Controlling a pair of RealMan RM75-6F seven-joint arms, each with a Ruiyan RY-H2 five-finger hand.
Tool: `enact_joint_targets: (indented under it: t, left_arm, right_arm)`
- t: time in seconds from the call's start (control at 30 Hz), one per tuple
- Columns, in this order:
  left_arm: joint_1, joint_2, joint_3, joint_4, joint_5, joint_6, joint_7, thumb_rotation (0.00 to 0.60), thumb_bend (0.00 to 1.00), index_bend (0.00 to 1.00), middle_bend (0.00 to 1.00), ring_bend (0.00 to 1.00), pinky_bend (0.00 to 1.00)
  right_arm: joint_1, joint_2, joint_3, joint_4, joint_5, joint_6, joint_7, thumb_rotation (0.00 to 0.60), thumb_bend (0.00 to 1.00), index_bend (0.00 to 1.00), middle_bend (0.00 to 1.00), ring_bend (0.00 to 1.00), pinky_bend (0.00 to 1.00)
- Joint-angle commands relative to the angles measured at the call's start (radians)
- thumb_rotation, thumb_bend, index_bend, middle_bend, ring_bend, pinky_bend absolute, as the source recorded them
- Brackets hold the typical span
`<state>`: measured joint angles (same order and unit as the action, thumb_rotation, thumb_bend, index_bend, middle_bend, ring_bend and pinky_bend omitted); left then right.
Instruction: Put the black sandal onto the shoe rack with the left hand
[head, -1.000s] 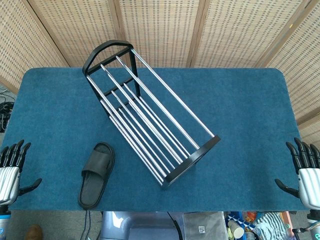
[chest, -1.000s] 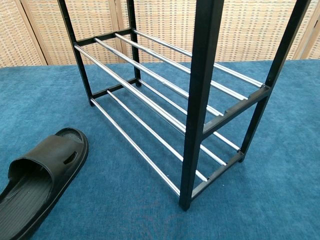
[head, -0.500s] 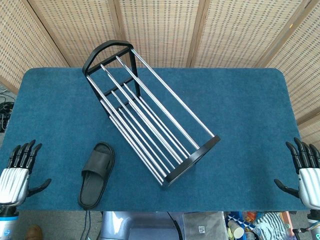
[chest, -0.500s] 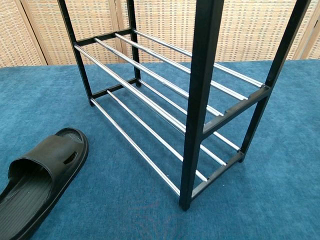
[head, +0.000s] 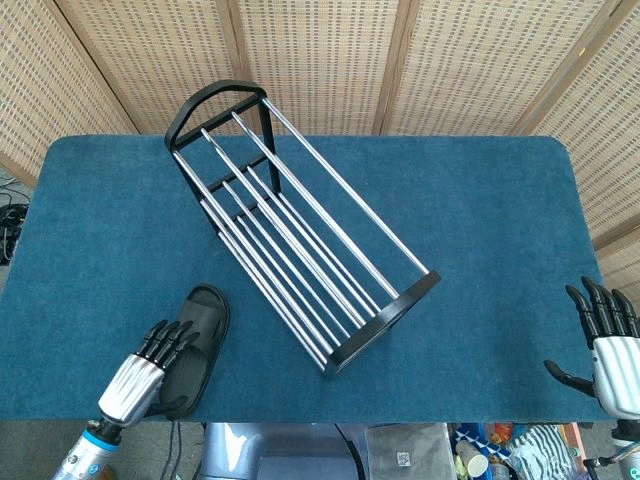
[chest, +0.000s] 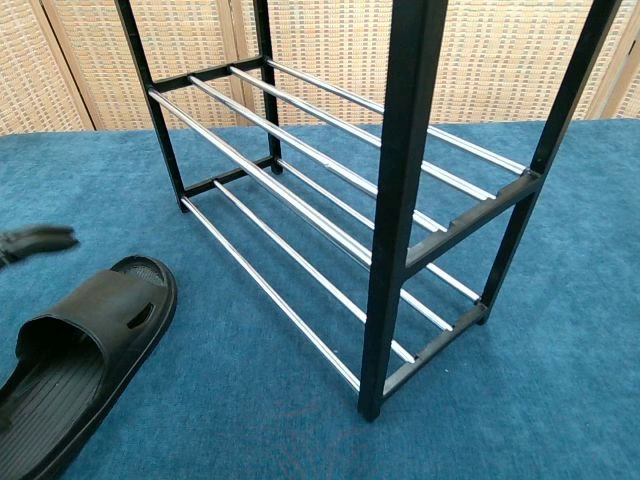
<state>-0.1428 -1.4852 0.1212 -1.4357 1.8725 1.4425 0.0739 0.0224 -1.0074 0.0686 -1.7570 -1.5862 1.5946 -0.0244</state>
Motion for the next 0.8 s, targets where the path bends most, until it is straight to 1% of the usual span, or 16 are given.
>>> enact_joint_targets:
  t: [0.03,0.1,0.2,0.33,0.6,0.8]
  left_arm:
    - [-0.007,-0.062,0.02,0.063,0.009,-0.015,-0.011,0.6,0.12,0.0,0.0,0.0,0.0]
    - [0.002,-0.088,0.019,0.08,0.002,-0.009,-0.002,0.6,0.12,0.0,0.0,0.0,0.0]
    - [0.026,-0.155,0.022,0.133,-0.002,0.026,-0.007,0.6,0.12,0.0,0.0,0.0,0.0]
    - [0.034,-0.191,0.026,0.172,-0.012,0.026,0.003,0.6,0.12,0.0,0.0,0.0,0.0]
    - [0.038,-0.211,0.042,0.212,-0.016,0.025,0.032,0.6,0.12,0.0,0.0,0.0,0.0]
    - [0.047,-0.215,0.029,0.232,-0.038,0.046,0.045,0.6,0.12,0.0,0.0,0.0,0.0]
  right_arm:
    - [-0.001,0.0,-0.001,-0.001,-0.002,0.0,0.001,0.6,0.0,0.0,0.0,0.0,0.0]
    - [0.0,0.001,-0.003,-0.001,-0.003,-0.001,-0.001,0.6,0.0,0.0,0.0,0.0,0.0]
    - [0.002,0.001,-0.006,0.0,-0.004,-0.011,-0.002,0.6,0.0,0.0,0.0,0.0,0.0]
    - [0.003,0.002,-0.007,-0.001,-0.004,-0.014,0.0,0.6,0.0,0.0,0.0,0.0,0.0]
    - [0.001,0.006,-0.007,-0.001,-0.001,-0.011,0.012,0.6,0.0,0.0,0.0,0.0,0.0]
    - [0.0,0.009,-0.008,-0.002,-0.001,-0.011,0.02,0.6,0.0,0.0,0.0,0.0,0.0]
